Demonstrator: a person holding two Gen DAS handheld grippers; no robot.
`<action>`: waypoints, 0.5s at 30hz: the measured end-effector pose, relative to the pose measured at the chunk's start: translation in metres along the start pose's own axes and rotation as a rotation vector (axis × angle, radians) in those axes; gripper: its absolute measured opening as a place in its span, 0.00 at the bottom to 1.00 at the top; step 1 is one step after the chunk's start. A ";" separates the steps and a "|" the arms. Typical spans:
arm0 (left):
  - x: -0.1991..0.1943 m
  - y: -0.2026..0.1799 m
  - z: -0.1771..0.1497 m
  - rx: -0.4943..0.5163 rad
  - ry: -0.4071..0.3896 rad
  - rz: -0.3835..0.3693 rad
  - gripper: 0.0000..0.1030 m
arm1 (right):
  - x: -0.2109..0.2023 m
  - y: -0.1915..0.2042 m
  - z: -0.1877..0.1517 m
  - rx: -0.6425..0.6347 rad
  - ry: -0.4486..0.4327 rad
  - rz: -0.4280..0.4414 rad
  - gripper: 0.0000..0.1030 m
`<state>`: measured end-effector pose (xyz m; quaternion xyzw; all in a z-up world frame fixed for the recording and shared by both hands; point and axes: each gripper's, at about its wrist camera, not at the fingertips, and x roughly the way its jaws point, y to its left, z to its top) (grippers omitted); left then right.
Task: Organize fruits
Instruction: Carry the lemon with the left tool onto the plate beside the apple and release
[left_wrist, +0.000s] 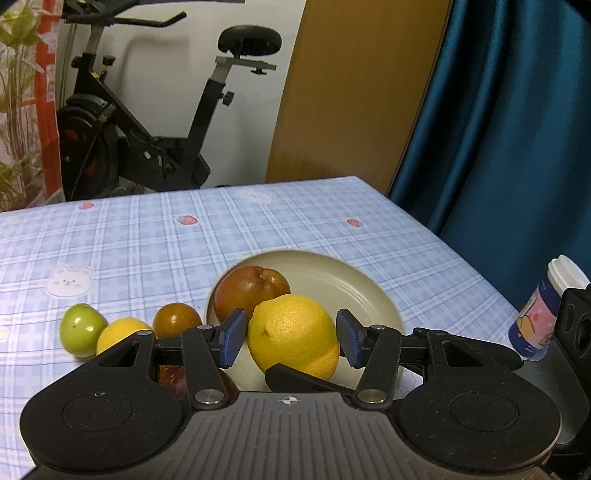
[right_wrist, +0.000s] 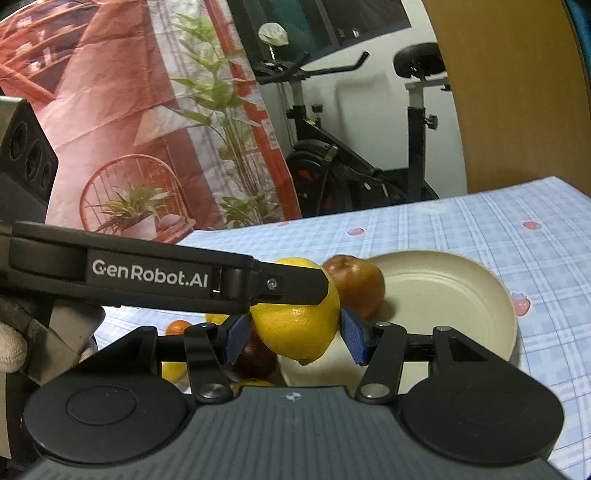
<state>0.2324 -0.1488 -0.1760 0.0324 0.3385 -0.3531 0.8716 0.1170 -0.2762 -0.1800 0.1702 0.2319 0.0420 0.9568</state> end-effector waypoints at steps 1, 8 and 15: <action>0.003 0.001 0.001 -0.002 0.006 0.000 0.54 | 0.002 -0.002 0.000 0.004 0.005 -0.003 0.55; 0.025 0.008 0.003 -0.023 0.045 0.009 0.54 | 0.018 -0.014 0.000 0.031 0.041 -0.012 0.55; 0.033 0.011 0.001 -0.020 0.053 0.040 0.54 | 0.029 -0.015 -0.005 0.022 0.065 -0.010 0.55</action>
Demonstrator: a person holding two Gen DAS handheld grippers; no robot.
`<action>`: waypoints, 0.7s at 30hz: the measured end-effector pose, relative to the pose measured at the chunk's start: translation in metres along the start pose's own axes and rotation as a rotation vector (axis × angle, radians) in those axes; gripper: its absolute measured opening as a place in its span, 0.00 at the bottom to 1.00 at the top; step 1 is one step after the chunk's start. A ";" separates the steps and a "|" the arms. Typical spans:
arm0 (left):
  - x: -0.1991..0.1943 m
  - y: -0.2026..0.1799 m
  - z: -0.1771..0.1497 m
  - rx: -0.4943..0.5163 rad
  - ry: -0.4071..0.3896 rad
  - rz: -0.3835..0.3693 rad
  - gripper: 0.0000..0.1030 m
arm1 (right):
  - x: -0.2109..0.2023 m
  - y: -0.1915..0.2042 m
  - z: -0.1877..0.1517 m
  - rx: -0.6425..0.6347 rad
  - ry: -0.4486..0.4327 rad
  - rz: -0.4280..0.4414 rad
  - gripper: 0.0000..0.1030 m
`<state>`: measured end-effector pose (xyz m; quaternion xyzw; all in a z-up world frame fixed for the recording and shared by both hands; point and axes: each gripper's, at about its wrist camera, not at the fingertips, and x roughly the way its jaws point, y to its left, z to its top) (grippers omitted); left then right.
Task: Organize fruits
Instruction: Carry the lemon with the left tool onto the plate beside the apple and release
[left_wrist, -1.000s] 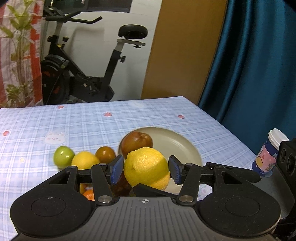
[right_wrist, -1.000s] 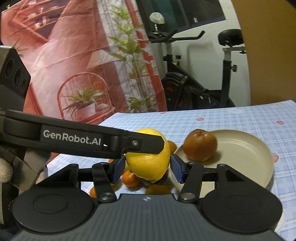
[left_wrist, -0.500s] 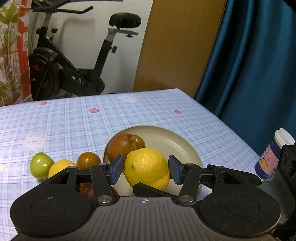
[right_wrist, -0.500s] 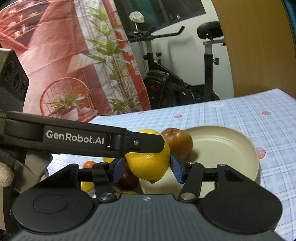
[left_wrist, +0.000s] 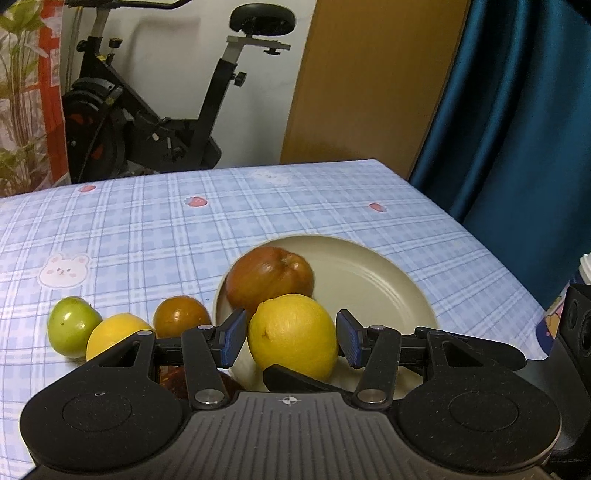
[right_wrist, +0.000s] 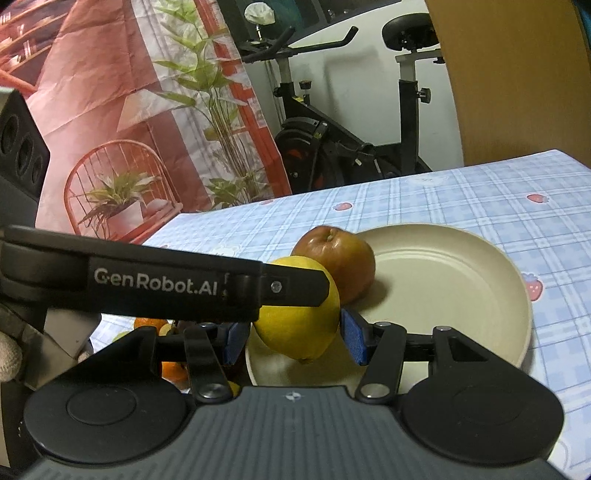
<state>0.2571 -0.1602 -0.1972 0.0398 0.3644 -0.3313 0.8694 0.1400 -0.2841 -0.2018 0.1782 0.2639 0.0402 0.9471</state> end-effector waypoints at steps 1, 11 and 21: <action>0.001 0.001 0.000 -0.002 0.005 0.002 0.54 | 0.002 0.000 -0.001 -0.004 0.006 0.001 0.55; 0.006 0.004 -0.002 -0.032 -0.012 0.019 0.56 | 0.008 0.005 -0.004 -0.029 0.001 -0.019 0.55; -0.030 0.000 -0.005 -0.011 -0.081 0.138 0.56 | -0.013 0.011 -0.005 -0.064 -0.046 -0.058 0.55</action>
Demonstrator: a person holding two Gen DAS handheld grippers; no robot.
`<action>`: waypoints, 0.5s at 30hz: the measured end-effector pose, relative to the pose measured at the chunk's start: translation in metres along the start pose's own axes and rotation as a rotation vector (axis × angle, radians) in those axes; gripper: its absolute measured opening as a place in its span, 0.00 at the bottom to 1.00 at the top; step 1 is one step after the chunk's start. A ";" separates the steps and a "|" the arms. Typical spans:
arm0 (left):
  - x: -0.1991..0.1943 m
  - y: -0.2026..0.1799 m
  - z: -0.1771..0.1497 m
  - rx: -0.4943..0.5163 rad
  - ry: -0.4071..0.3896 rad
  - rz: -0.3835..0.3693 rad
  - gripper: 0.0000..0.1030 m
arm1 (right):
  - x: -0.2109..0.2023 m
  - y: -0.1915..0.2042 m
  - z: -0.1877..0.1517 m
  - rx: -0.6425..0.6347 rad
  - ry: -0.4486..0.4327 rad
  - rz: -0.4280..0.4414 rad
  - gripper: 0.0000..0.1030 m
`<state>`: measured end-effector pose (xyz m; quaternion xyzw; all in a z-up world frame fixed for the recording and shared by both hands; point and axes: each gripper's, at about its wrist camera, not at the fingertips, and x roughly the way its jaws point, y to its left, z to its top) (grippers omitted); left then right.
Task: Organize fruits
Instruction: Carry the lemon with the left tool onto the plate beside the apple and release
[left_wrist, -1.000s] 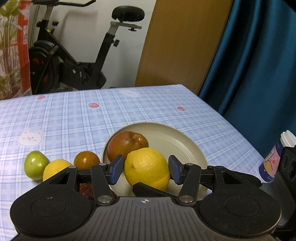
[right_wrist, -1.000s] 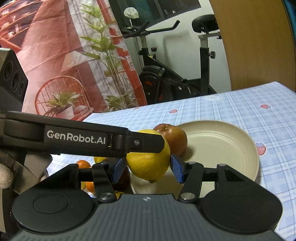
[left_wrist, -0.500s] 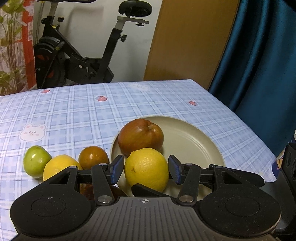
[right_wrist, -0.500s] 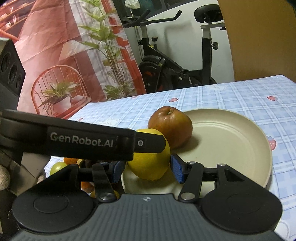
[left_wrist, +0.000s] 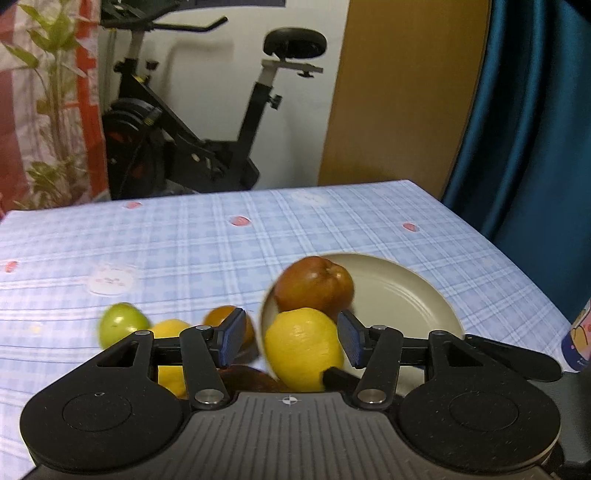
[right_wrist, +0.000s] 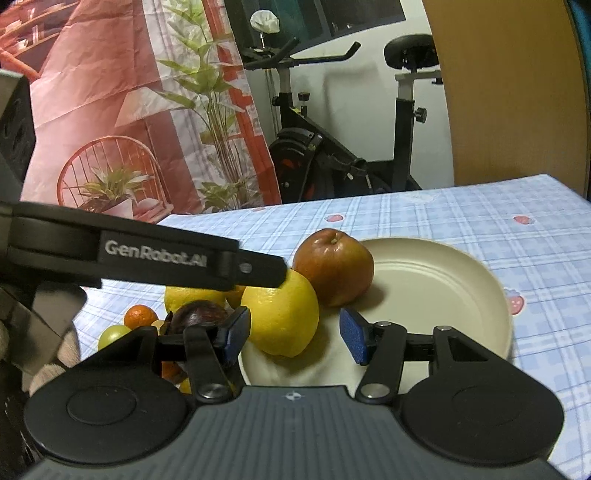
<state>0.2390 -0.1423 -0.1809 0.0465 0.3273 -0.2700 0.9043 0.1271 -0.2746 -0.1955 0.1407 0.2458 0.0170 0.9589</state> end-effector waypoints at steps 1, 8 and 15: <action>-0.005 0.003 -0.001 -0.008 -0.011 0.004 0.56 | -0.003 0.002 0.000 -0.007 -0.006 -0.004 0.55; -0.042 0.017 -0.014 -0.054 -0.102 0.080 0.56 | -0.023 0.012 -0.002 -0.046 -0.056 0.005 0.55; -0.067 0.028 -0.026 -0.119 -0.119 0.128 0.55 | -0.033 0.028 -0.005 -0.106 -0.050 0.033 0.55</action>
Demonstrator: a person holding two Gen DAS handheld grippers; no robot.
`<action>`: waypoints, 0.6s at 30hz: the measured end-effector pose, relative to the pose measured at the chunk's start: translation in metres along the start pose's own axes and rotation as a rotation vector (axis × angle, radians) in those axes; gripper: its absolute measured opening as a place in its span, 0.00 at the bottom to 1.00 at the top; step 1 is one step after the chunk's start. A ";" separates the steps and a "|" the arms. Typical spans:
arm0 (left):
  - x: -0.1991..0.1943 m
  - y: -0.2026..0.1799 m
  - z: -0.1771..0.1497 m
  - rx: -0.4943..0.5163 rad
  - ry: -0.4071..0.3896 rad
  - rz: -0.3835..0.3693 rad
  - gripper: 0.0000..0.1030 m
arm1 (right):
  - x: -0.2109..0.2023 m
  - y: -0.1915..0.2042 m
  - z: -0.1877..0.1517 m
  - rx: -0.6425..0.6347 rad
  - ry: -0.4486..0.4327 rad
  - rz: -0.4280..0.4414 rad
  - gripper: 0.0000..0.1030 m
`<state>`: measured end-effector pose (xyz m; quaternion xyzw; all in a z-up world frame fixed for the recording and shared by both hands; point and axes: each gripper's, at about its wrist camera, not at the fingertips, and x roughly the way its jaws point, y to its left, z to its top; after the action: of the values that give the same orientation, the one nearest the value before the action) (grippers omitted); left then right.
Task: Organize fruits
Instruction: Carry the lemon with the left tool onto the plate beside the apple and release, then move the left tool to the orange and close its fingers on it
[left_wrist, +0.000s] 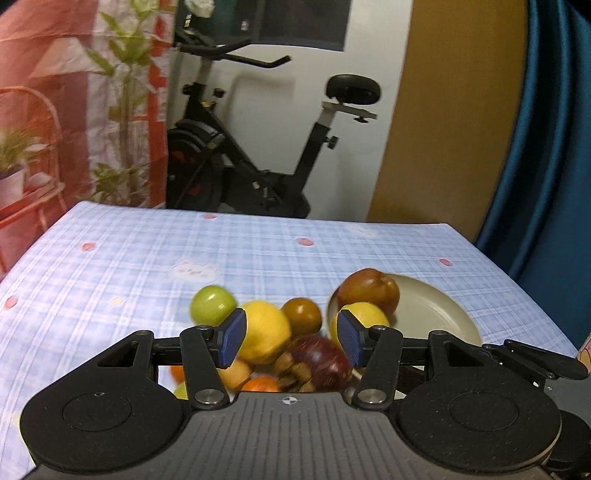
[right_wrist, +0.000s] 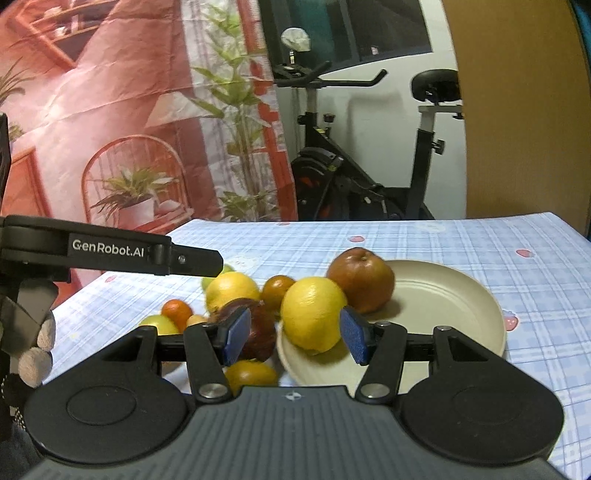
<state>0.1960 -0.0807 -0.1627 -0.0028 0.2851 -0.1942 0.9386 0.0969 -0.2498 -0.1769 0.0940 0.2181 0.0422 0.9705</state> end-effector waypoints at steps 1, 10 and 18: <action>-0.005 0.000 -0.001 0.000 -0.004 0.004 0.55 | -0.002 0.003 0.000 -0.012 0.003 0.005 0.55; -0.023 -0.001 -0.010 0.020 -0.026 0.022 0.55 | -0.010 0.015 -0.006 -0.065 0.042 0.026 0.55; -0.024 0.007 -0.018 0.012 -0.005 0.025 0.56 | -0.010 0.013 -0.009 -0.060 0.061 0.017 0.55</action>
<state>0.1706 -0.0636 -0.1655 0.0060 0.2816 -0.1841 0.9417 0.0835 -0.2373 -0.1778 0.0652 0.2454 0.0601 0.9654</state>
